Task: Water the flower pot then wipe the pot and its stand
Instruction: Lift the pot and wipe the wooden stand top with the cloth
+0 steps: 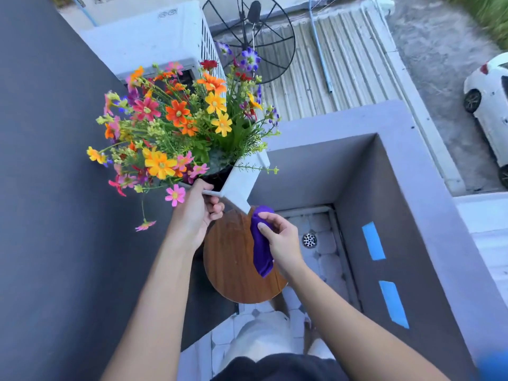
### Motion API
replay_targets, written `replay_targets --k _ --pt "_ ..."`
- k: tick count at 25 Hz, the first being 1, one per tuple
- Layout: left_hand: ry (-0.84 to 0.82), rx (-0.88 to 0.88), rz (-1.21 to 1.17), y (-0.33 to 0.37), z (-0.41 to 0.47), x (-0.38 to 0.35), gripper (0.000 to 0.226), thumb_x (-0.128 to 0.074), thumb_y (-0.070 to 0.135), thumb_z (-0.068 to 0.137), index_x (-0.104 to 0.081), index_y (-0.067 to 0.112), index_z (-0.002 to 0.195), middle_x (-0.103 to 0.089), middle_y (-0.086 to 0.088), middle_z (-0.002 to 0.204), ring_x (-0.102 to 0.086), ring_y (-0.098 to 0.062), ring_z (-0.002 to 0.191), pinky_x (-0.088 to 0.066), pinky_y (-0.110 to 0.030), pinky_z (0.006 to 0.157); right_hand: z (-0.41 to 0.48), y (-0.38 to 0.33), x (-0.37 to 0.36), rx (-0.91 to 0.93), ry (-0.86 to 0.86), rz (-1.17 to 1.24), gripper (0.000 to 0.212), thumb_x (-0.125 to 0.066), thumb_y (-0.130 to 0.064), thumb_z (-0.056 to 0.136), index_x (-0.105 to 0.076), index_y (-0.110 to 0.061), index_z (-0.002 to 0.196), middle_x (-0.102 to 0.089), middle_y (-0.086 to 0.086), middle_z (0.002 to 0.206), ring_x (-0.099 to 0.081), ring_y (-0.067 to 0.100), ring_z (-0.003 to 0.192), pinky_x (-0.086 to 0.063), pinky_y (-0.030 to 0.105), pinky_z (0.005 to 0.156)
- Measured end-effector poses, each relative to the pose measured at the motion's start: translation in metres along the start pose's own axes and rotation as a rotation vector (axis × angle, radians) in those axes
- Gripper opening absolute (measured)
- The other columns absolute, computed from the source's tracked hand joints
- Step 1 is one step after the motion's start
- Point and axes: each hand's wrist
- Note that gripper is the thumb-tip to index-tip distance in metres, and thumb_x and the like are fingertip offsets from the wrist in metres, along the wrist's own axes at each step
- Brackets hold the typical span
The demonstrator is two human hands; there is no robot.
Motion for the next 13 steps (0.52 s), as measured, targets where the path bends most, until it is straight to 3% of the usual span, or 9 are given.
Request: replay_targets --k 4,7,10,13 --pt "0.007 -0.014 -0.017 0.010 0.024 0.012 0.029 -0.041 0.008 0.093 -0.041 0.013 0.065 -0.037 0.000 0.052 -0.037 -0.012 0.039 -0.022 -0.026 0.047 0.015 0.014 -0.040 0.098 -0.100 -0.146 0.021 -0.068 -0.006 0.092 -0.077 -0.019 0.106 -0.077 -0.007 0.106 -0.069 0.008 0.102 -0.054 0.023 0.092" --pt "0.027 -0.016 -0.011 0.013 0.041 0.020 0.028 -0.041 0.007 0.093 -0.039 0.013 0.065 -0.035 -0.002 0.054 -0.037 -0.012 0.038 -0.021 -0.026 0.046 0.028 0.043 -0.064 0.253 -0.270 -0.479 0.023 -0.072 -0.010 0.089 -0.075 -0.017 0.111 -0.075 -0.004 0.113 -0.065 0.011 0.110 -0.049 0.030 0.101" --pt "0.040 -0.006 -0.002 0.010 0.056 0.025 0.028 -0.041 0.008 0.092 -0.039 0.013 0.065 -0.035 -0.002 0.054 -0.037 -0.011 0.038 -0.021 -0.026 0.046 0.037 0.085 -0.073 0.282 -0.485 -1.034 0.052 -0.074 -0.028 0.088 -0.059 -0.028 0.137 -0.055 0.004 0.137 -0.046 0.025 0.128 -0.044 0.045 0.102" --pt "0.037 0.023 -0.008 0.004 0.064 0.028 0.028 -0.041 0.009 0.092 -0.039 0.013 0.064 -0.037 0.000 0.052 -0.038 -0.011 0.038 -0.021 -0.026 0.047 0.037 0.113 -0.078 0.302 -0.475 -1.368 0.074 -0.072 -0.034 0.086 -0.036 -0.037 0.152 -0.036 0.008 0.153 -0.033 0.034 0.135 -0.041 0.051 0.099"
Point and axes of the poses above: each hand's wrist, its own z-axis towards the middle knuckle, its own x-axis out of the back of the hand, y = z × x
